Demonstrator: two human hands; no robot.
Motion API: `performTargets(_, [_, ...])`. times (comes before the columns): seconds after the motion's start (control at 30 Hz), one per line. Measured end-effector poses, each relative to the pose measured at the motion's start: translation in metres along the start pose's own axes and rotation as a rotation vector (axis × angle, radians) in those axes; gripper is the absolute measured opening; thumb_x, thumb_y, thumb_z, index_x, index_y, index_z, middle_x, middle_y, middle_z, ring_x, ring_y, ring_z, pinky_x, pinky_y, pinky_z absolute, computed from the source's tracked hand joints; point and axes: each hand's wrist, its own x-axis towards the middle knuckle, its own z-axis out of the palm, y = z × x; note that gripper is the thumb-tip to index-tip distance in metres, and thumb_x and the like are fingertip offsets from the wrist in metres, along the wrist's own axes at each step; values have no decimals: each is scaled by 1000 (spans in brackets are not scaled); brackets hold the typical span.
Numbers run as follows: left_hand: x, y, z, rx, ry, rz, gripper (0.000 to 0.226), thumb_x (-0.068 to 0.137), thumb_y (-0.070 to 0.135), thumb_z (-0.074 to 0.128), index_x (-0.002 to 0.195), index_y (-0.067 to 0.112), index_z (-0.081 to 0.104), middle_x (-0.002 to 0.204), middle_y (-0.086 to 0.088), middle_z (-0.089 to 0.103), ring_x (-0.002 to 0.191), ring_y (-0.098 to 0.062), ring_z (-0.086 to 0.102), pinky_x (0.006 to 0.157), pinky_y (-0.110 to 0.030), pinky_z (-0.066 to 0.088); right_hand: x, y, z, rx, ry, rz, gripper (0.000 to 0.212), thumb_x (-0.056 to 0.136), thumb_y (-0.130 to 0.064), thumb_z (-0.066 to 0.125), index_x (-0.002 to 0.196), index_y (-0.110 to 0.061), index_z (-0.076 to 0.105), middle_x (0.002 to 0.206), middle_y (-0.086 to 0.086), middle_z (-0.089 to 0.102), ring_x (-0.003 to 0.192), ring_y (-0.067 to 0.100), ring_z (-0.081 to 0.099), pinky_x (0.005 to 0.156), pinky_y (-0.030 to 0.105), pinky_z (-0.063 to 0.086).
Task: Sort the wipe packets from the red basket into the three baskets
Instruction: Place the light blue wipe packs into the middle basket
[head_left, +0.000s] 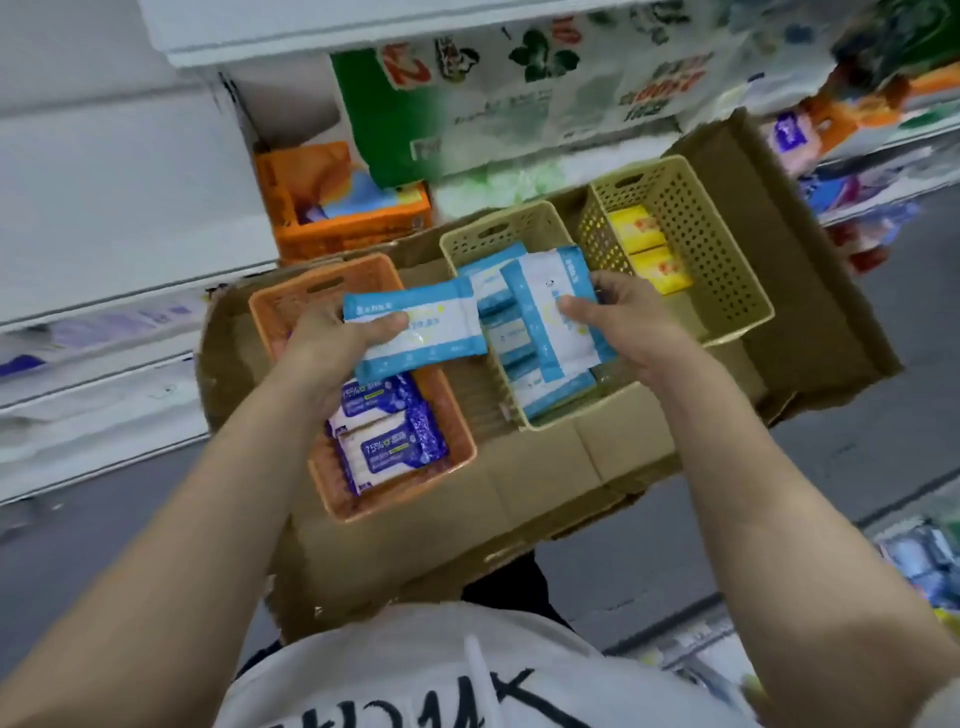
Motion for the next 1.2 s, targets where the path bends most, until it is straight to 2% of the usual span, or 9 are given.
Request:
performTargets(0.17, [19, -13, 42, -135, 178, 14, 42, 79, 11, 79, 118, 3, 65, 108, -10, 74, 96, -26, 73, 86, -40, 58, 81, 18, -35, -549, -191, -67, 31, 80, -17, 79, 108, -13, 65, 104, 4, 71, 91, 19, 68, 84, 36, 55])
performTargets(0.33, [20, -34, 64, -192, 287, -44, 39, 78, 15, 81, 115, 7, 68, 104, -7, 76, 95, -23, 73, 84, -36, 59, 105, 43, -16, -1030, -540, -154, 40, 79, -30, 81, 116, -20, 69, 114, 1, 68, 101, 17, 62, 86, 27, 49])
performTargets(0.47, [14, -39, 61, -222, 377, -66, 31, 80, 13, 80, 109, 12, 67, 105, -6, 75, 92, -20, 74, 79, -33, 60, 115, 64, 0, -1163, -714, -163, 42, 85, -28, 77, 123, -16, 67, 125, 3, 65, 111, 19, 60, 89, 23, 44])
performTargets(0.6, [12, -42, 55, -237, 410, -73, 36, 79, 17, 81, 112, 14, 66, 107, -4, 75, 93, -19, 74, 81, -37, 60, 117, 79, 14, -1257, -723, -190, 43, 88, -32, 73, 127, -18, 63, 130, 5, 61, 117, 23, 56, 94, 33, 48])
performTargets(0.77, [18, -41, 67, -231, 414, -81, 38, 81, 17, 80, 115, 11, 65, 106, -4, 74, 92, -18, 73, 77, -32, 59, 111, 93, 17, -1320, -518, -359, 30, 85, -34, 73, 105, -18, 58, 114, 5, 59, 109, 24, 50, 78, 32, 45])
performTargets(0.87, [25, -38, 74, -235, 398, -77, 39, 81, 16, 79, 116, 9, 65, 107, -6, 74, 93, -20, 73, 75, -30, 59, 108, 100, 15, -1399, -474, -449, 28, 86, -38, 71, 104, -18, 65, 113, 5, 57, 113, 24, 45, 86, 36, 46])
performTargets(0.93, [29, -34, 77, -223, 386, -84, 38, 81, 17, 79, 115, 11, 65, 106, -3, 74, 92, -17, 73, 77, -28, 58, 111, 96, 10, -1288, -431, -440, 22, 86, -39, 70, 98, -19, 69, 108, 3, 60, 110, 23, 49, 87, 38, 48])
performTargets(1.07, [40, -23, 87, -139, 292, -93, 30, 82, 17, 78, 110, 14, 66, 104, -1, 74, 88, -12, 72, 73, -22, 57, 123, 42, 3, -624, -121, -349, 18, 91, -40, 65, 94, -23, 68, 94, -8, 68, 91, 11, 64, 79, 30, 53])
performTargets(1.2, [51, -8, 106, -84, 157, -75, 27, 83, 16, 78, 107, 12, 68, 98, 0, 74, 81, -8, 72, 64, -17, 56, 135, -25, 5, -443, -550, -152, 29, 84, -39, 75, 108, -25, 68, 106, -8, 68, 101, 6, 64, 85, 21, 53])
